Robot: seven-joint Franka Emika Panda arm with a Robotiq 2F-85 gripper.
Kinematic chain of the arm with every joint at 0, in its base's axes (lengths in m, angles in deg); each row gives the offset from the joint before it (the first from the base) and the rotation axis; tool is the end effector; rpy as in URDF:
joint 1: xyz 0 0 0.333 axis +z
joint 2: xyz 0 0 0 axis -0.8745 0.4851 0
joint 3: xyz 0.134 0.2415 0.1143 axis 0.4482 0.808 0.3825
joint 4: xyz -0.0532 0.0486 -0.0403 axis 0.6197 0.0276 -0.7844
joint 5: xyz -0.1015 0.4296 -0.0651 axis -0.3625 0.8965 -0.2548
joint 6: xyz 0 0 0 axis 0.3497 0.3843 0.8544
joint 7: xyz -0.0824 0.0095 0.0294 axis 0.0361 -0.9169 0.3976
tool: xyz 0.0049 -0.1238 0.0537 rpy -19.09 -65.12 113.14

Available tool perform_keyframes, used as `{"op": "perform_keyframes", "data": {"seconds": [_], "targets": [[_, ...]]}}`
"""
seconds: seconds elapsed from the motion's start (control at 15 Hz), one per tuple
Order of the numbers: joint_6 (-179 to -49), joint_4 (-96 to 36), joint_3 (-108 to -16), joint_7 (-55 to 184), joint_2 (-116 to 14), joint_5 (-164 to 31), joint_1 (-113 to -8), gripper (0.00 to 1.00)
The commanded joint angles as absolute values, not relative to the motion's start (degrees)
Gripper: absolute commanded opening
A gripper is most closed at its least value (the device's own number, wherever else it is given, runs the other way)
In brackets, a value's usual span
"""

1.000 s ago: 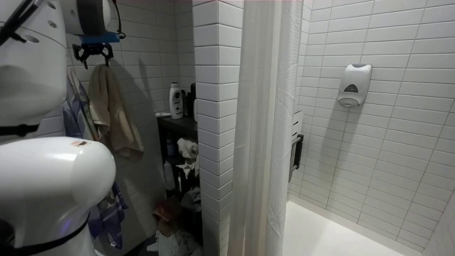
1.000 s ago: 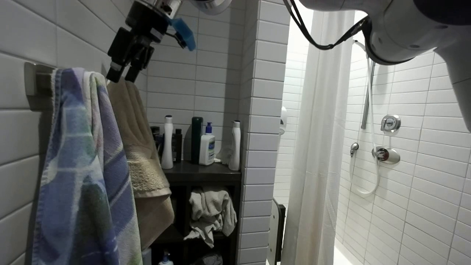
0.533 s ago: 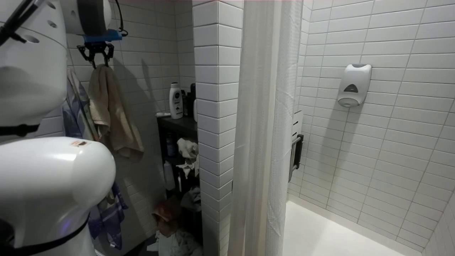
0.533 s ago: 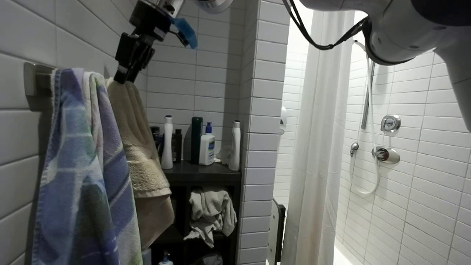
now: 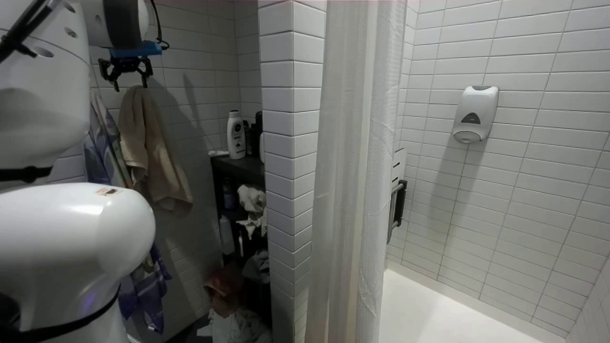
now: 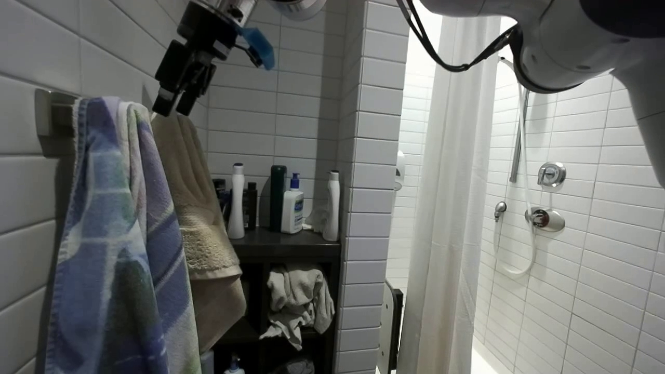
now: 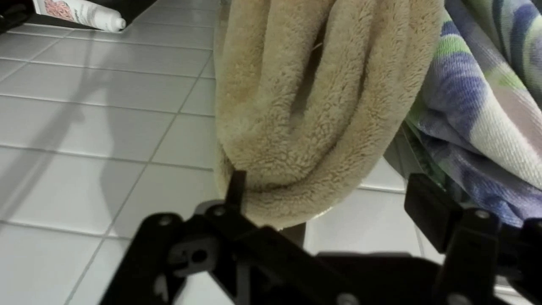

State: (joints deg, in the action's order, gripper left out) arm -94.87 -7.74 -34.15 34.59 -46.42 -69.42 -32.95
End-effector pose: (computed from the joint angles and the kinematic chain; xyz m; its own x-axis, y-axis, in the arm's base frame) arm 0.5143 0.5522 0.5874 0.2006 0.8876 0.4147 0.9484 -0.2821 0.1450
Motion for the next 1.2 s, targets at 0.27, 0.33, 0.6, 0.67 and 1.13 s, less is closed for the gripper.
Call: {"op": "perform_keyframes", "data": {"seconds": [0.27,0.33,0.6,0.67,1.13], "targets": [[-92.9,-6.4,-34.4,31.1,-45.5,-72.4,-31.9,1.00],[-92.7,-6.5,-34.4,30.7,-45.6,-72.7,-31.9,1.00],[-92.5,-6.5,-34.3,29.4,-45.4,-73.3,-31.8,1.00],[-92.6,-6.5,-34.2,29.2,-45.4,-73.3,-31.7,1.00],[-93.9,-6.6,-34.8,27.6,-45.1,-78.3,-30.3,1.00]]}}
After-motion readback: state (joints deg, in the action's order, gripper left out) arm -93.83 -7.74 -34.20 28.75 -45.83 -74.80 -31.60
